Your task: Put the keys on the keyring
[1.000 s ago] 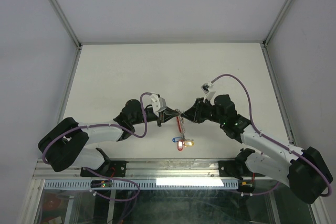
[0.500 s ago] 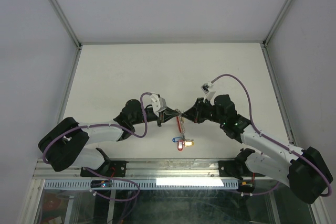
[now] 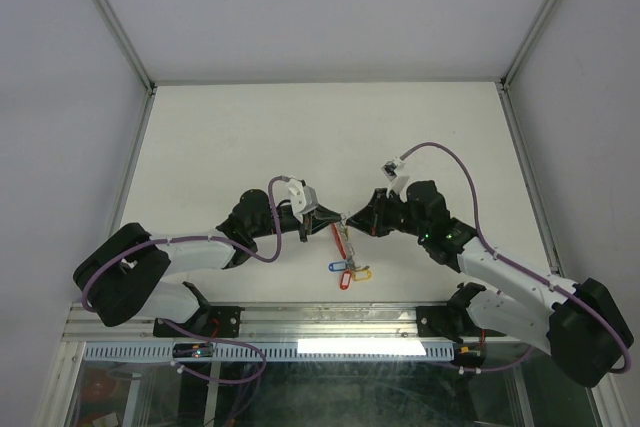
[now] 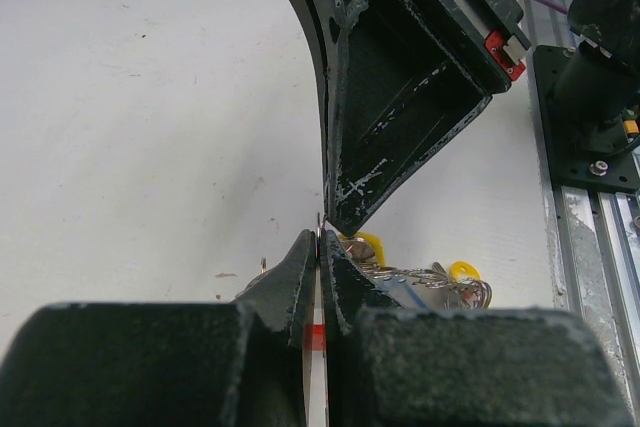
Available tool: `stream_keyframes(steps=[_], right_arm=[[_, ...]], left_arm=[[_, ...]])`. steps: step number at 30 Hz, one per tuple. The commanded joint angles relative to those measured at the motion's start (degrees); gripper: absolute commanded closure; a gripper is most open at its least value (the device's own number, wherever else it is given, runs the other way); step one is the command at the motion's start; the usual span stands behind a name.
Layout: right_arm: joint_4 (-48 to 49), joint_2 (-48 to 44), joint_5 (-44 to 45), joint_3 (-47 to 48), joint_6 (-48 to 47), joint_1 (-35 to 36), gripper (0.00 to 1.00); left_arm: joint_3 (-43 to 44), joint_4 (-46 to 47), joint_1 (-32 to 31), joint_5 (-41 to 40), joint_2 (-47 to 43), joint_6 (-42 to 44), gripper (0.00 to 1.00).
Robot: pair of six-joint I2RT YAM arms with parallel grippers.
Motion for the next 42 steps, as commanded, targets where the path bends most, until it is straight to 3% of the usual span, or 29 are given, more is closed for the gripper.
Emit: stream_keyframes(steps=[1, 4, 8, 12, 17, 20, 22, 25, 30, 32, 42], right_arm=[[0.77, 0.39, -0.37, 1.08, -0.58, 0.28, 0.97], [1.13, 0.76, -0.75, 1.21, -0.57, 0.30, 0.95], [1.77, -0.77, -0.48, 1.12, -2.00, 0.26, 0.80], [2.51, -5.53, 2.64, 0.57, -9.65, 0.26, 0.64], [19.40, -11.82, 9.40, -7.32, -19.42, 0.25, 0.60], [32.34, -12.96, 10.36, -13.09, -27.06, 0.30, 0.60], [34.68, -13.55, 7.69, -13.51, -31.75, 0.17, 0.59], [27.48, -13.46, -2.57, -10.45, -45.10, 0.21, 0.59], [-3.76, -8.25, -10.96, 2.81, -63.85, 0.28, 0.59], [-10.57, -6.21, -12.69, 6.35, -67.30, 0.27, 0.59], [-18.42, 0.08, -17.88, 11.95, -70.10, 0.57, 0.62]], left_arm=[[1.39, 2.10, 0.63, 1.07, -0.35, 0.77, 1.00], [1.39, 2.10, 0.65, 1.09, -0.22, 0.74, 1.00], [1.47, 2.14, 0.67, 1.24, -0.06, 0.76, 1.00], [1.45, 2.17, 0.66, 1.44, -0.09, 0.74, 1.00], [1.34, 2.59, 0.62, 2.25, -0.17, 0.91, 1.00], [1.14, 3.01, 0.67, 2.54, -0.28, 0.92, 1.00], [1.04, 3.37, 0.59, 2.84, -0.20, 0.88, 1.00], [0.84, 4.29, 0.67, 3.66, 0.03, 0.59, 1.00], [-0.02, 6.14, 0.62, 4.67, -0.31, 0.53, 1.00], [-0.02, 6.17, 0.66, 4.96, -0.38, 0.64, 1.00], [-0.02, 6.93, 0.67, 7.16, -0.22, 0.78, 1.00]])
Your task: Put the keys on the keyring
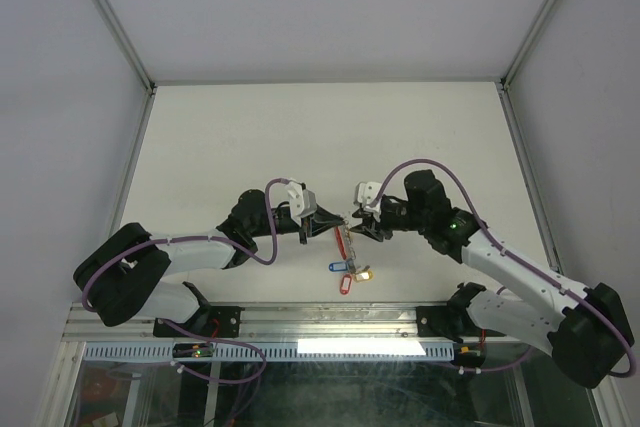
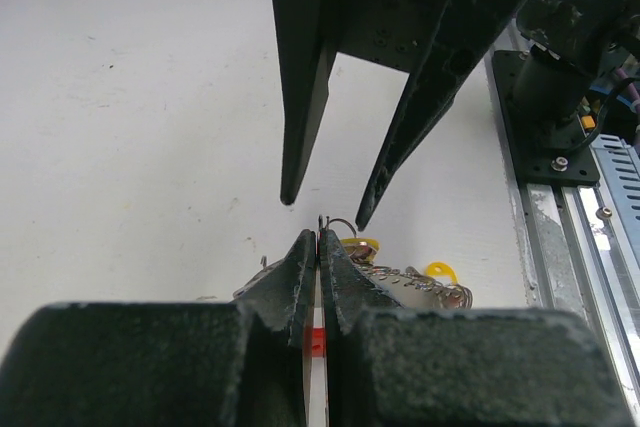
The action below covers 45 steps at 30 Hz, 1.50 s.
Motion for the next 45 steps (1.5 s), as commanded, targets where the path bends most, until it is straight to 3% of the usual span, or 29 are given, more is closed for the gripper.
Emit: stream_keyframes(steps=[1, 20, 35, 43, 45], right_arm=[[-4.38, 1.92, -3.86, 3.85, -3.36, 0.37, 0.63], [-0.16, -0.89, -2.43, 2.72, -2.38, 0.42, 0.67], [3.52, 3.33, -5.28, 2.35, -1.10, 0.49, 0.74], [3.87, 4.40, -6.47, 2.33, -0.64, 0.56, 0.84], [3.27, 4.64, -6.52, 2.57, -0.64, 0.59, 0.92]], left_arm=[[0.00, 5.01, 0.64, 2.77, -0.22, 0.72, 1.00], [0.44, 5.07, 0.67, 4.06, 0.44, 0.76, 1.00], [0.44, 4.69, 0.67, 4.18, 0.34, 0.81, 1.00], [0.44, 4.60, 0.67, 4.15, 0.31, 0.80, 1.00], [0.44, 4.57, 0.67, 4.06, 0.19, 0.80, 1.00]])
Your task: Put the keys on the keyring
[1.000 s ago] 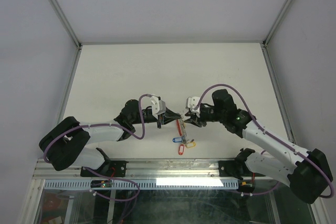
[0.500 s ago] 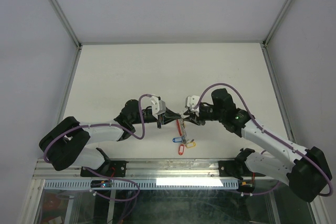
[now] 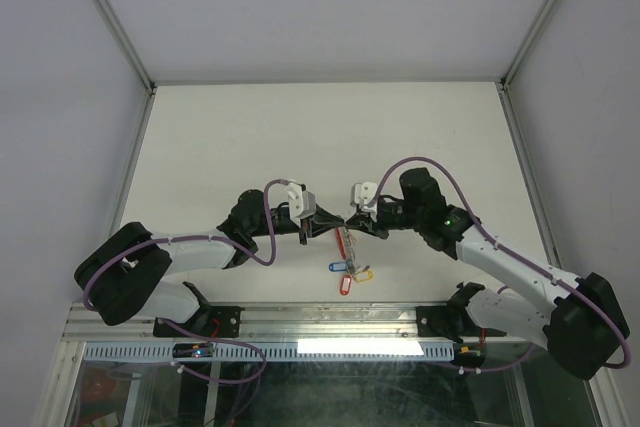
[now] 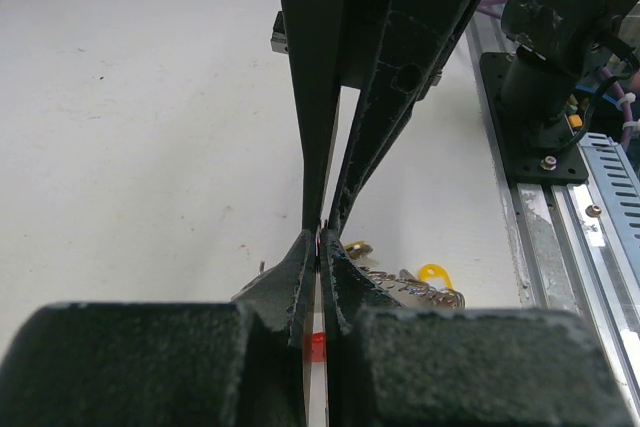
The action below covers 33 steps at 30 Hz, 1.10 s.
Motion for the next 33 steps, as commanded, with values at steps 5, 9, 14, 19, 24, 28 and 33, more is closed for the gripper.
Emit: stream_keyframes(steps=[5, 9, 14, 19, 24, 28, 33], right_arm=[[-3.09, 0.37, -0.53, 3.98, 0.44, 0.49, 1.00], [-10.17, 0.21, 1.78, 7.92, -0.50, 0.79, 1.00], [-20.74, 1.41, 7.48, 14.29, -1.63, 2.19, 1.00], [-30.85, 4.32, 14.05, 20.25, -1.21, 3.83, 1.00], [-38.23, 8.07, 19.51, 25.24, 1.61, 5.43, 1.00], [-42.55, 11.18, 22.43, 27.98, 3.92, 6.13, 1.00], [-46.41, 14.30, 24.48, 29.40, 4.92, 6.41, 1.00]], left_arm=[[0.57, 3.09, 0.66, 1.81, -0.17, 0.89, 1.00], [1.22, 2.22, 0.59, 2.32, 0.31, 1.23, 0.91], [0.99, 2.99, 0.39, 2.49, -0.03, 1.46, 0.77], [0.28, 4.58, 0.27, -0.75, -0.33, 0.20, 0.75], [-0.51, 8.13, 0.10, -6.12, 0.45, -2.28, 0.71], [-0.50, 8.49, -0.13, -7.81, 0.89, -2.52, 0.70], [-0.28, 8.69, -0.31, -8.57, 1.53, -2.64, 0.68]])
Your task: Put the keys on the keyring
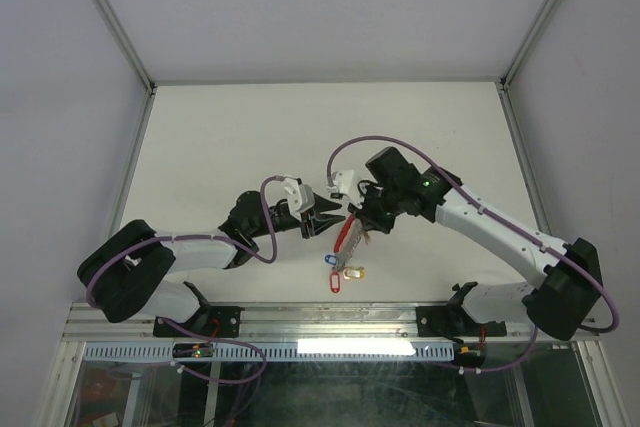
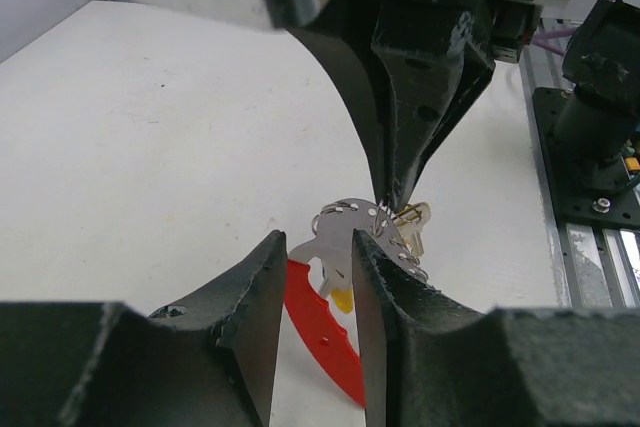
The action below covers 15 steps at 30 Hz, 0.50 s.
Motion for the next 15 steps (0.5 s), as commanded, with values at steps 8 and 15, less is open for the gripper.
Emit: stream_keyframes(steps=[8, 15], right_arm=[[-9.16, 3.61, 5.28, 4.56, 3.21, 0.47, 1.00], [-8.90, 2.85, 6.88, 5.22, 3.20, 0.49, 1.00]], left_arm=[[0.74, 3.75, -0.37, -4.19, 1.44, -2.23, 0.66], [-0.59, 6.62, -0.38, -8.56, 1.30, -3.77, 0.58]])
